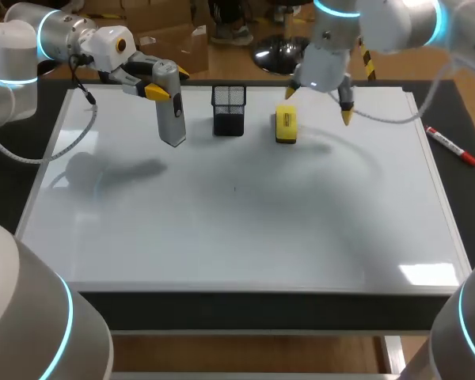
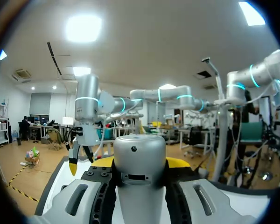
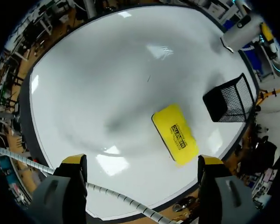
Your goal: Pick up the inspection probe, press it on each red-marked spot on the whiteboard one by one, put down the probe, pick up the eraser, and wipe off all the red marks.
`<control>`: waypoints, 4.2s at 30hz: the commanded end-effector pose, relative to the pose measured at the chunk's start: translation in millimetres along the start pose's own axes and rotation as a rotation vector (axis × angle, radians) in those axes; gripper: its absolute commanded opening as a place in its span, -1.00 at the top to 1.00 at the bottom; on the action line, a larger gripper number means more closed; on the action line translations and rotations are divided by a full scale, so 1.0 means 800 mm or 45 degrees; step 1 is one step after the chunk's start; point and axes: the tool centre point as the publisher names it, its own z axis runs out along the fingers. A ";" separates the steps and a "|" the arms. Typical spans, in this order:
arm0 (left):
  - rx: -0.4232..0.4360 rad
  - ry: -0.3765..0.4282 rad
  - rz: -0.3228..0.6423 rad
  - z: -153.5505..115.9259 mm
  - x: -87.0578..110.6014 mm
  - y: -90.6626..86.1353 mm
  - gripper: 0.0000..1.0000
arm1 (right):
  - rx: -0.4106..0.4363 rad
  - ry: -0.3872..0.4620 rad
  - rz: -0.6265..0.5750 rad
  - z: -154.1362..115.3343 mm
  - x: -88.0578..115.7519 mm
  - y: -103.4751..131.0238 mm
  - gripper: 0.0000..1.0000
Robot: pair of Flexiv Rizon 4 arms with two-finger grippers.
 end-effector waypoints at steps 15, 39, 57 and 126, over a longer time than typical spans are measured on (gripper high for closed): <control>-0.002 0.003 -0.002 -0.001 -0.001 -0.002 1.00 | -0.054 -0.308 0.430 -0.097 0.077 -0.005 -1.00; -0.002 0.003 -0.002 -0.001 -0.001 -0.002 1.00 | -0.021 -0.444 0.461 -0.120 0.097 -0.001 -1.00; -0.041 -0.106 0.003 0.021 -0.025 -0.045 1.00 | -0.021 -0.444 0.461 -0.120 0.097 -0.001 -1.00; 0.096 -0.667 0.054 0.060 -0.197 -0.043 1.00 | -0.021 -0.444 0.461 -0.120 0.097 -0.001 -1.00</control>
